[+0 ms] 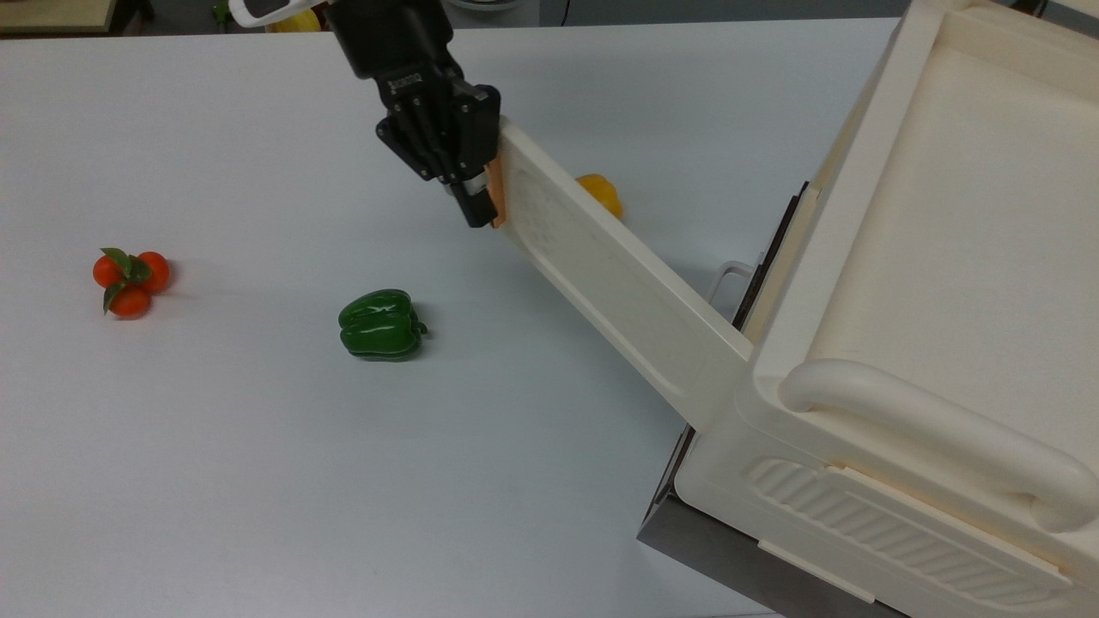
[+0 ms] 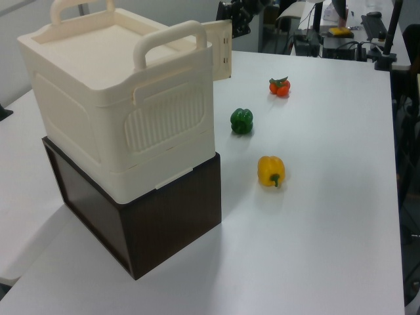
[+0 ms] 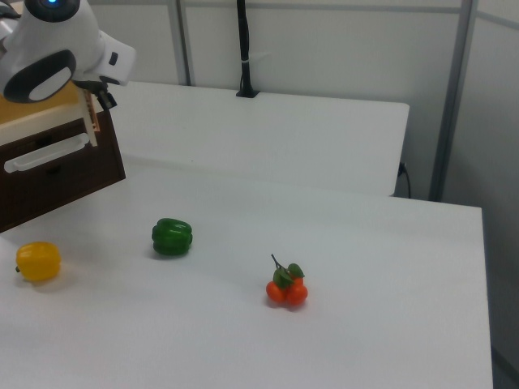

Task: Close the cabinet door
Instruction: 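Push the cream door edge with the gripper, swinging it shut against the cabinet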

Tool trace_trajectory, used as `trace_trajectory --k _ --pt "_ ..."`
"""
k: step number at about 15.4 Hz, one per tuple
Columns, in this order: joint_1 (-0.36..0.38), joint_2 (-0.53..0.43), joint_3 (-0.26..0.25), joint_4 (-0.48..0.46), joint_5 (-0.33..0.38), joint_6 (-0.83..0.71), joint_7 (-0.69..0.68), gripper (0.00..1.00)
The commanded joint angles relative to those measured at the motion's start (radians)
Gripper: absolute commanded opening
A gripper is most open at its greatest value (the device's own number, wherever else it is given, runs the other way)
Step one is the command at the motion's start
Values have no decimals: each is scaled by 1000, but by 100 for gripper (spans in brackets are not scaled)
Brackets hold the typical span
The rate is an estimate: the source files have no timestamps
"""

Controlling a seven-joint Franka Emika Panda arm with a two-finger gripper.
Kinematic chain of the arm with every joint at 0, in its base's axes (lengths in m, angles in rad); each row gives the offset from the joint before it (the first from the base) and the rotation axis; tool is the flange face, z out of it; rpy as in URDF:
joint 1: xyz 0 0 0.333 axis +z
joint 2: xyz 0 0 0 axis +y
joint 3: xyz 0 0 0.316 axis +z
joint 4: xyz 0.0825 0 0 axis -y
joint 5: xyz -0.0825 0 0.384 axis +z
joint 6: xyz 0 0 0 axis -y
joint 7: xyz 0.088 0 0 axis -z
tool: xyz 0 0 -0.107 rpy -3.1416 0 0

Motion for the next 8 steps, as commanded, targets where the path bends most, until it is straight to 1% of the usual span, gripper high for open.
trace_trajectory --k 1,3,8 --pt "5 -33 34 -13 7 -68 4 0" --pt "6 -37 54 -13 6 -84 6 0" --pt "6 -36 124 -15 6 -88 16 0"
